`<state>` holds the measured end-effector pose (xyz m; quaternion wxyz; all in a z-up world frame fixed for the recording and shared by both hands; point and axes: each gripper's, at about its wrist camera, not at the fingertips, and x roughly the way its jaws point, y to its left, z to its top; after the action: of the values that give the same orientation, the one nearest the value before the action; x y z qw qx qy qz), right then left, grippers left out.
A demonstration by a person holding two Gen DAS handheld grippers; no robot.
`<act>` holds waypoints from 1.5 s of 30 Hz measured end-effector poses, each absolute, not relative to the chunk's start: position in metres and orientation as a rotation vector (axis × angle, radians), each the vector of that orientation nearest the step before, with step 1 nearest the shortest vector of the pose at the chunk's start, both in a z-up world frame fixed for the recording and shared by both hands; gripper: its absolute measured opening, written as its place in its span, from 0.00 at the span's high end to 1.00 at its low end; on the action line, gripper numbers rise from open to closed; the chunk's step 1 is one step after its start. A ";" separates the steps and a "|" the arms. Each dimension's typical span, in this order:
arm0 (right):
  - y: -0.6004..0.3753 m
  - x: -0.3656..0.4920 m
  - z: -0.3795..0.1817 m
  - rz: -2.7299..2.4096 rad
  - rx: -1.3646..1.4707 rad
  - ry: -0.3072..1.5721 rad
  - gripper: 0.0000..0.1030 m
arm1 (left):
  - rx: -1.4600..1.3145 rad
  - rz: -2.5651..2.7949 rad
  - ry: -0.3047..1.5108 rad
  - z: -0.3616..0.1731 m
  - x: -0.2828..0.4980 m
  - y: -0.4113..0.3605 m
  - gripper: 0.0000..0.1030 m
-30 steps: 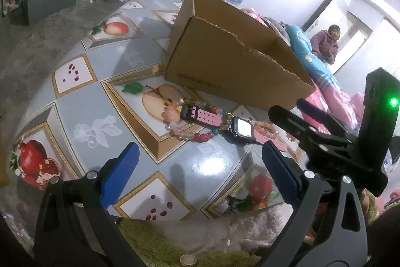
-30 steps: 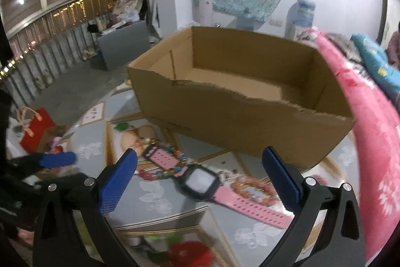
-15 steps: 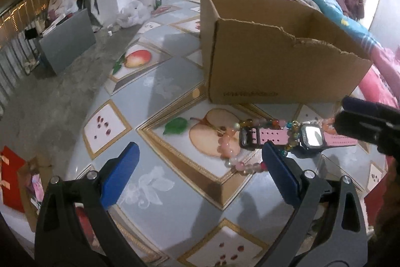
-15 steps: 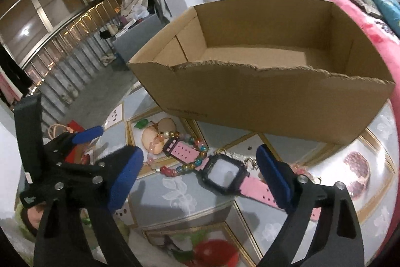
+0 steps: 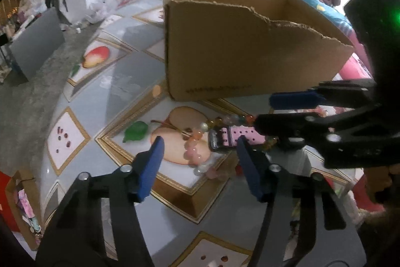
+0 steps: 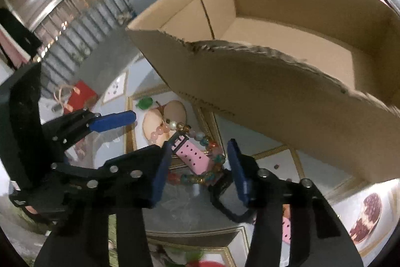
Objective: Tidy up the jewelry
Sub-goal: 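Reach the right gripper to the multicolour bead bracelet and close on it, then lift the multicolour bracelet with the right gripper and carry it over the box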
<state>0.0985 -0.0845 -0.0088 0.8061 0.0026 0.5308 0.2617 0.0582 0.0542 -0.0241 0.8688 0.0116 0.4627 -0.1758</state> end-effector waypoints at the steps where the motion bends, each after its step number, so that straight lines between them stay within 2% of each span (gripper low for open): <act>1: -0.085 0.099 -0.009 0.562 0.000 1.144 0.64 | 0.022 -0.370 0.975 -0.025 0.059 0.055 0.50; 5: -0.086 0.105 -0.013 0.552 -0.004 1.183 0.71 | 0.003 -0.382 1.018 -0.032 0.067 0.058 0.55; 8: -0.088 0.108 -0.019 0.540 -0.006 1.216 0.76 | 0.024 -0.384 1.052 -0.040 0.070 0.056 0.66; 11: -0.091 0.108 -0.022 0.539 0.008 1.231 0.83 | 0.037 -0.388 1.040 -0.039 0.068 0.053 0.71; 13: -0.092 0.108 -0.022 0.544 0.018 1.230 0.90 | 0.027 -0.391 1.039 -0.038 0.069 0.053 0.82; 15: -0.092 0.109 -0.021 0.553 0.026 1.223 0.94 | 0.012 -0.394 1.041 -0.039 0.070 0.055 0.89; 18: -0.091 0.108 -0.018 0.566 0.042 1.211 0.95 | -0.055 -0.419 1.033 -0.040 0.070 0.061 0.92; 31: -0.089 0.091 -0.002 0.547 0.011 1.168 0.93 | -0.184 -0.389 1.033 -0.036 0.046 0.096 0.92; 33: -0.089 0.092 -0.002 0.539 0.006 1.171 0.88 | -0.185 -0.378 1.028 -0.035 0.044 0.099 0.92; 35: -0.088 0.091 -0.003 0.540 -0.009 1.170 0.72 | -0.188 -0.376 1.021 -0.034 0.042 0.102 0.92; 36: -0.085 0.091 -0.003 0.540 -0.029 1.163 0.69 | -0.187 -0.375 1.019 -0.035 0.043 0.104 0.92; 41: -0.073 0.099 -0.013 0.541 -0.086 1.179 0.68 | -0.182 -0.363 1.015 -0.032 0.044 0.105 0.91; 43: -0.070 0.103 -0.018 0.545 -0.094 1.196 0.68 | -0.189 -0.360 1.018 -0.032 0.047 0.106 0.81; 45: -0.068 0.106 -0.024 0.548 -0.111 1.217 0.68 | -0.182 -0.358 1.023 -0.033 0.050 0.106 0.76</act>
<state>0.1063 -0.0675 -0.0239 0.7839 -0.0515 0.5641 0.2542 0.0497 0.1058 -0.0331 0.8528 -0.0864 0.4860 -0.1703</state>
